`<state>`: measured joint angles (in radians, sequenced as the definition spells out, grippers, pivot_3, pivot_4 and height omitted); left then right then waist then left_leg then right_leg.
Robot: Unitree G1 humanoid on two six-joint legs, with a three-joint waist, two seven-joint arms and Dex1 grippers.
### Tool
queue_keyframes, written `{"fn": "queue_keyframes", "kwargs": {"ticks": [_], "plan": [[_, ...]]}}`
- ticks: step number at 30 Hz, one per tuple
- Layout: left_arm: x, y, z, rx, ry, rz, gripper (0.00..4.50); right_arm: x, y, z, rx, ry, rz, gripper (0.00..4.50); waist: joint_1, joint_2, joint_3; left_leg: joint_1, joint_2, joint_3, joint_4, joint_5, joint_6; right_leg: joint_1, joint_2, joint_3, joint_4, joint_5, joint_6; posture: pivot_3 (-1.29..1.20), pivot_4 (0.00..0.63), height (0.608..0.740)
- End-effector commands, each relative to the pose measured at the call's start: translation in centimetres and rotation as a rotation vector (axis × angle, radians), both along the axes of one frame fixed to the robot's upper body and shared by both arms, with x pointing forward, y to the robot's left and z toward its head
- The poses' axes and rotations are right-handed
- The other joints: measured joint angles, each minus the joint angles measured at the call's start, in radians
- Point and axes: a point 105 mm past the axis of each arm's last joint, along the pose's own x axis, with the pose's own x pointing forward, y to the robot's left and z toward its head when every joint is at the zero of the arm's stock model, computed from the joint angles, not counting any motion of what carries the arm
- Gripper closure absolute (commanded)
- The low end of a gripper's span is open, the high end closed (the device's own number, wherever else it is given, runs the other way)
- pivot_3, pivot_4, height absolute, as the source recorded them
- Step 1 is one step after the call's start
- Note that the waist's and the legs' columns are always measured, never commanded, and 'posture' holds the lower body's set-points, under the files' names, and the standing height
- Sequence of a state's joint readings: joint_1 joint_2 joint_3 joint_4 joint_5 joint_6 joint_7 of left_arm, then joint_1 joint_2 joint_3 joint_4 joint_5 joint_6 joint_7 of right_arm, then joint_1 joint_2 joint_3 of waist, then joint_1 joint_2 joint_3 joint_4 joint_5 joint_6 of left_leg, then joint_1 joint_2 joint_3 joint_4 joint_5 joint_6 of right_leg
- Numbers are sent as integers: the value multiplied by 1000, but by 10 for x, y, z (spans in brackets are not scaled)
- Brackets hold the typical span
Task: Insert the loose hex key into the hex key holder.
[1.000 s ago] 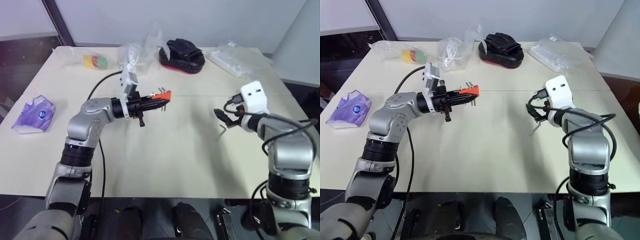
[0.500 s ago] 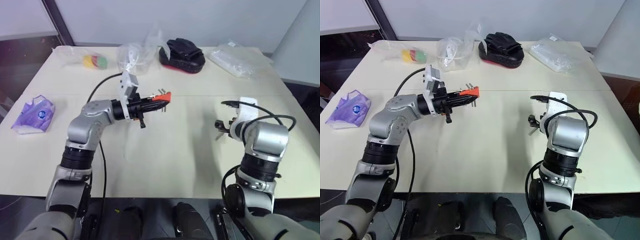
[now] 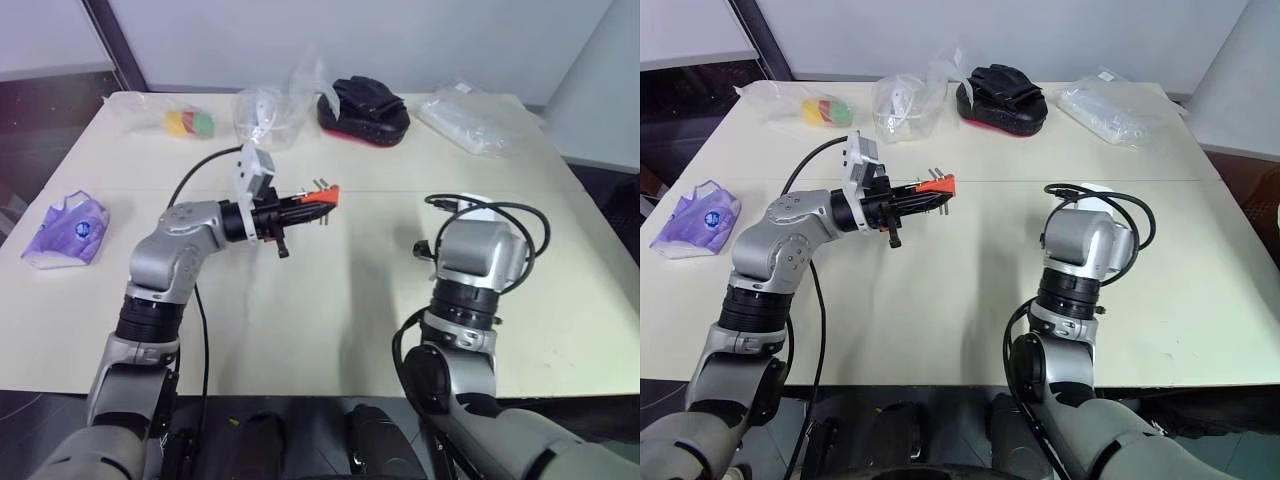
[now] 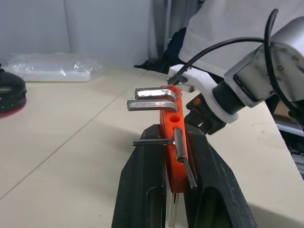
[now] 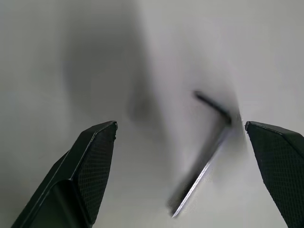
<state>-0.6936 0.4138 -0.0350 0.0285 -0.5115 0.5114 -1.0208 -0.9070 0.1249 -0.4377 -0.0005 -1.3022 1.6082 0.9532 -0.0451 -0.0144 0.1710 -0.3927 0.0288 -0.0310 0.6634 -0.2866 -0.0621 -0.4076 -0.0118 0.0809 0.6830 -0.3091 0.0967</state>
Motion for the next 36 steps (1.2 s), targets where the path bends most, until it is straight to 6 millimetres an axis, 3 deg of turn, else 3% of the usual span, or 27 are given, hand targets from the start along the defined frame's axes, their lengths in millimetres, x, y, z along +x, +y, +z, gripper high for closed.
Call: {"fn": "queue_keyframes", "kwargs": {"ticks": [1, 9, 12, 15, 16, 17, 19, 20, 27, 30, 34, 36], "plan": [[-2, 0, 11, -22, -46, -4, 4500, -5, -3, 8, -10, 9, -31, 42, 0, 0, 0, 0, 0, 0, 0, 0, 0, 0, 0, 0, 0, 0, 0, 0, 150, 740], [-2, -1, 11, -26, -47, -9, 4500, -20, -8, 5, -24, 79, -10, 42, 0, 0, 0, 0, -1, 0, 0, 0, -1, 0, 0, 0, 0, 0, 0, 0, 150, 740], [-2, -2, 11, -26, -48, -12, 4500, -21, -9, 4, -19, 84, 9, 906, -2, 0, 0, 0, -1, 0, 0, 1, -2, 0, -1, 0, 0, 0, 0, 0, 150, 740], [-2, -2, 12, -24, -49, -14, 4500, -21, -10, 2, -16, 91, 17, 2451, -7, 0, 0, 0, -1, -1, -1, 2, -3, 0, -1, 0, 1, 0, 0, 0, 150, 740], [-2, -2, 12, -24, -50, -15, 4500, -21, -9, 2, -14, 91, 20, 2664, -9, 0, 0, 0, -1, -1, -1, 2, -3, 0, -1, 0, 1, 0, 0, 0, 150, 740], [-2, -2, 12, -23, -50, -16, 4500, -20, -8, 2, -11, 88, 27, 3390, -12, 0, 0, 0, -1, -1, -2, 2, -4, 0, -1, 0, 1, 0, 0, 0, 150, 740], [-2, -2, 13, -22, -51, -17, 4500, -18, -4, 5, -5, 80, 40, 4281, -18, 0, 0, 0, -1, -1, -2, 2, -4, 0, -1, 0, 1, 0, 0, 0, 150, 740], [-1, -2, 13, -20, -51, -17, 4500, -18, -3, 6, -2, 78, 45, 4403, -20, 0, 0, 0, -1, -1, -2, 2, -4, 0, -1, 0, 1, 0, 0, 0, 150, 740], [-1, -3, 14, -19, -52, -18, 4500, -15, -5, 21, -83, 20, 94, 4403, -25, 1, 0, 0, -1, -1, -2, 2, -4, -1, -1, 0, 1, 0, 0, 0, 150, 740], [-1, -3, 13, -19, -51, -19, 4500, -17, -3, 30, -135, -34, 206, 4403, -25, 1, 0, 0, -1, -1, -2, 2, -4, -1, -1, 0, 1, 0, 0, 0, 150, 740], [-2, -5, 13, -22, -49, -22, 4500, -20, -7, 29, -113, -40, 154, 4403, -24, 1, 0, 0, -1, -1, -2, 2, -4, -1, -1, 0, 1, 0, 0, 0, 150, 740], [-2, -6, 13, -22, -47, -25, 4500, -20, -6, 29, -112, -39, 162, 3672, -24, 1, 0, 0, -1, -1, -2, 2, -4, -1, -2, 0, 1, 0, 0, 0, 150, 740]]}}
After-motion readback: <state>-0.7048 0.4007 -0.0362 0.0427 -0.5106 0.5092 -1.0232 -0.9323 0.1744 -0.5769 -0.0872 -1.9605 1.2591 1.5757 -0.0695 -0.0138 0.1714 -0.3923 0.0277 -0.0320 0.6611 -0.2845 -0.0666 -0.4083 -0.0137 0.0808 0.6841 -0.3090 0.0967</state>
